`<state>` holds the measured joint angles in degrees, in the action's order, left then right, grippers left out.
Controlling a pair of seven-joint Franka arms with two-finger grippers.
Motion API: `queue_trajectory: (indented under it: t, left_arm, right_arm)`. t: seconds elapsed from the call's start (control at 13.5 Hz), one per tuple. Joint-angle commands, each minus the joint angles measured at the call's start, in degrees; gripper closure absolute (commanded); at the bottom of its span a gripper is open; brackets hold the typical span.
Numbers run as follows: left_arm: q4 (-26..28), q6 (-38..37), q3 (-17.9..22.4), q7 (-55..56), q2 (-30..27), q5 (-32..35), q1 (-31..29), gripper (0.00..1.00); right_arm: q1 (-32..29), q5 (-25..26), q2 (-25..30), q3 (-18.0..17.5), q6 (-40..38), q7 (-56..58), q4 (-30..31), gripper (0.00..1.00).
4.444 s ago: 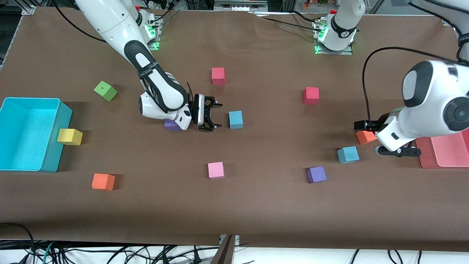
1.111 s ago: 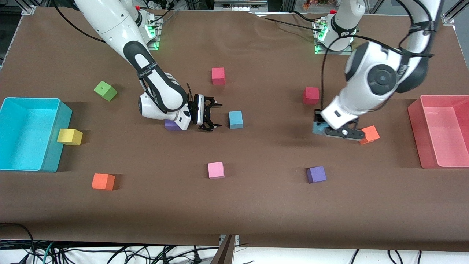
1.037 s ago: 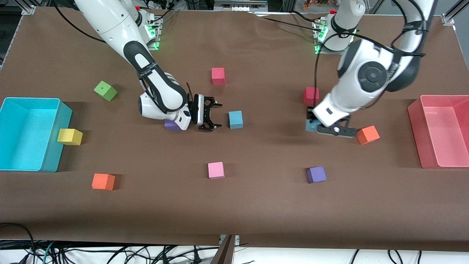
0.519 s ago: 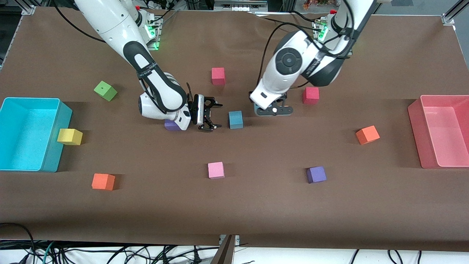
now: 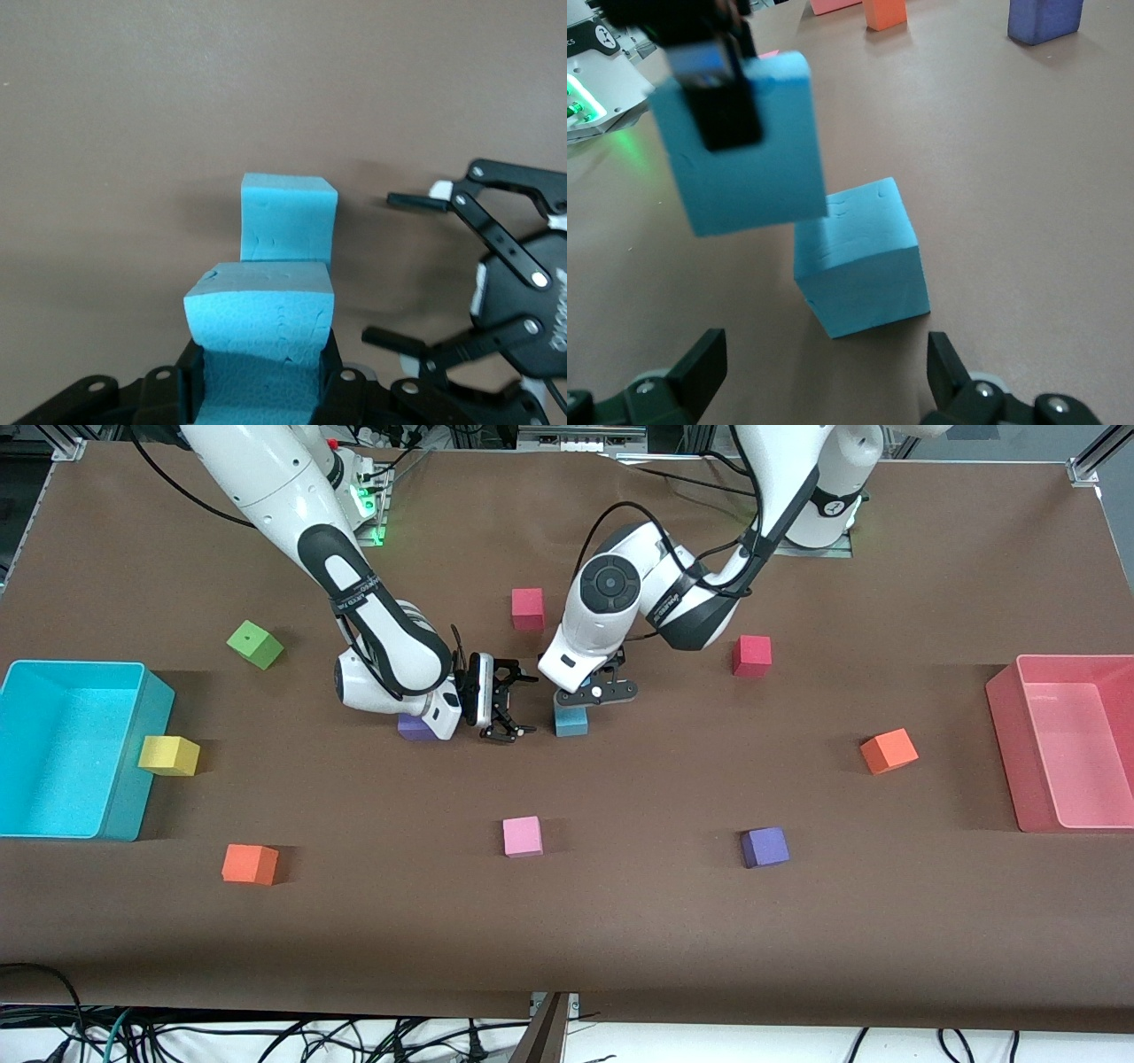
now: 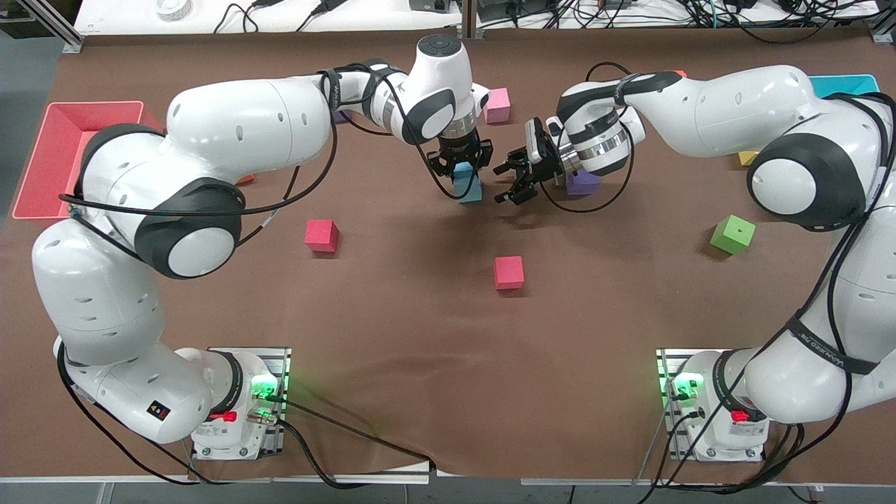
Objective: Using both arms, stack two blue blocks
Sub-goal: 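Lower the held cube onto the placed light-blue cube with the left gripper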
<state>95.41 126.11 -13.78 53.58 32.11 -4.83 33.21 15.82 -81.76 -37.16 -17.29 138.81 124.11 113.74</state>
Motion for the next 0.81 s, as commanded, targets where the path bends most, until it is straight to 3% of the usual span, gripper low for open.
queue_trajectory:
  t: [0.0, 0.74]
  left_arm:
    - [-3.64, -0.60, 2.27, 1.08, 1.28, -0.09, 2.30, 1.00]
    - [-5.23, -0.34, 5.25, 1.00, 3.48, 3.16, 5.20, 1.00]
  right_arm:
    - [-1.06, -1.21, 0.42, -0.99, -0.55, 1.40, 0.26, 0.00]
    - [-1.23, -1.30, 0.59, -0.91, -2.14, 1.49, 0.17, 0.00]
